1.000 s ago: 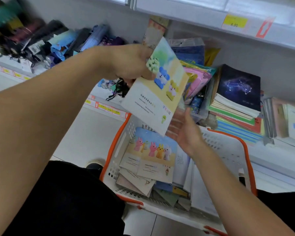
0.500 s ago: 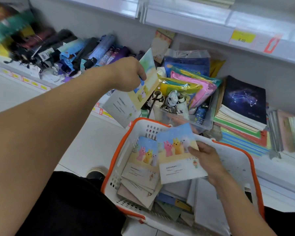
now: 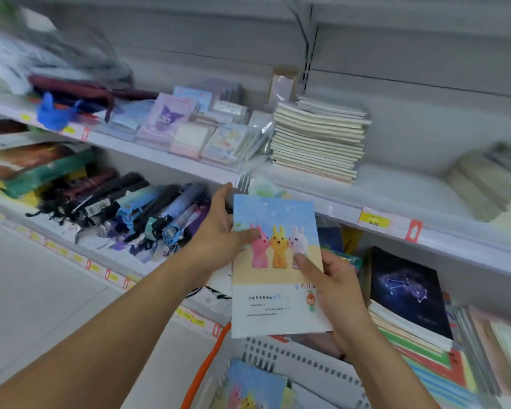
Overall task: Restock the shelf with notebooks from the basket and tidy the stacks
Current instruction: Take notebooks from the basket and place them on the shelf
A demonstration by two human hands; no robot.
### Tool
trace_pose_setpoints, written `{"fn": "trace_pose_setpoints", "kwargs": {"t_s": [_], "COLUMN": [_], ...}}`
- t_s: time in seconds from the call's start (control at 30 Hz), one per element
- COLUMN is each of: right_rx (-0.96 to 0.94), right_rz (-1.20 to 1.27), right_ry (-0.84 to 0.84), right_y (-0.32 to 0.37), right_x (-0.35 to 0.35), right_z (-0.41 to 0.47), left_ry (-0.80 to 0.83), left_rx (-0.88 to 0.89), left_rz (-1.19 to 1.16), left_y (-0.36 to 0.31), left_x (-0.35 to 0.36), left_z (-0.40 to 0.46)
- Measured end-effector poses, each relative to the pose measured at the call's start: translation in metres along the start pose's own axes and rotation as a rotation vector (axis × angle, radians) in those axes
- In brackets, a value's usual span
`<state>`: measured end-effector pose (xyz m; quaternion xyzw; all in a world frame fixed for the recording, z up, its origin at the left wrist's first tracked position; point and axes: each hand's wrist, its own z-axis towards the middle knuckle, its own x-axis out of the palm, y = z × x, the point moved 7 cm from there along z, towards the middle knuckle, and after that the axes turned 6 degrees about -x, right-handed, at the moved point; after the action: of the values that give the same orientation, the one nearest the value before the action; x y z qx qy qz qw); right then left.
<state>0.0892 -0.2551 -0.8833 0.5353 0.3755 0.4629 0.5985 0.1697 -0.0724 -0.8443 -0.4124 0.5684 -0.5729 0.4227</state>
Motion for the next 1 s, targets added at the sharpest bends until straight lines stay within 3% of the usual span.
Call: {"fn": "trace_pose_setpoints", "kwargs": {"t_s": [0.13, 0.27, 0.37, 0.5, 0.6, 0.77, 1.0], "right_rx": [0.018, 0.133, 0.016, -0.148, -0.131, 0.047, 0.2], "right_rz": [-0.036, 0.129, 0.074, 0.063, 0.177, 0.26, -0.115], "right_ry": [-0.083, 0.156, 0.159, 0.059, -0.031, -0.119, -0.061], "right_y": [0.016, 0.027, 0.053, 0.093, 0.134, 0.211, 0.197], "right_x": [0.005, 0.025, 0.03, 0.025, 0.011, -0.018, -0.044], "right_z": [0.002, -0.019, -0.029, -0.015, 0.031, 0.172, 0.254], "left_ry": [-0.101, -0.248, -0.331, -0.261, -0.162, -0.189, -0.233], "left_rx": [0.086, 0.129, 0.185, 0.2, 0.138, 0.041, -0.003], "left_rz": [-0.105, -0.146, -0.127, -0.207, -0.296, -0.287, -0.055], "left_y": [-0.012, -0.022, -0.036, -0.056, -0.058, -0.047, -0.036], "left_x": [-0.005, -0.017, -0.015, -0.004, 0.0, -0.007, -0.011], "left_z": [-0.001, -0.004, -0.012, -0.012, -0.007, -0.007, -0.009]}}
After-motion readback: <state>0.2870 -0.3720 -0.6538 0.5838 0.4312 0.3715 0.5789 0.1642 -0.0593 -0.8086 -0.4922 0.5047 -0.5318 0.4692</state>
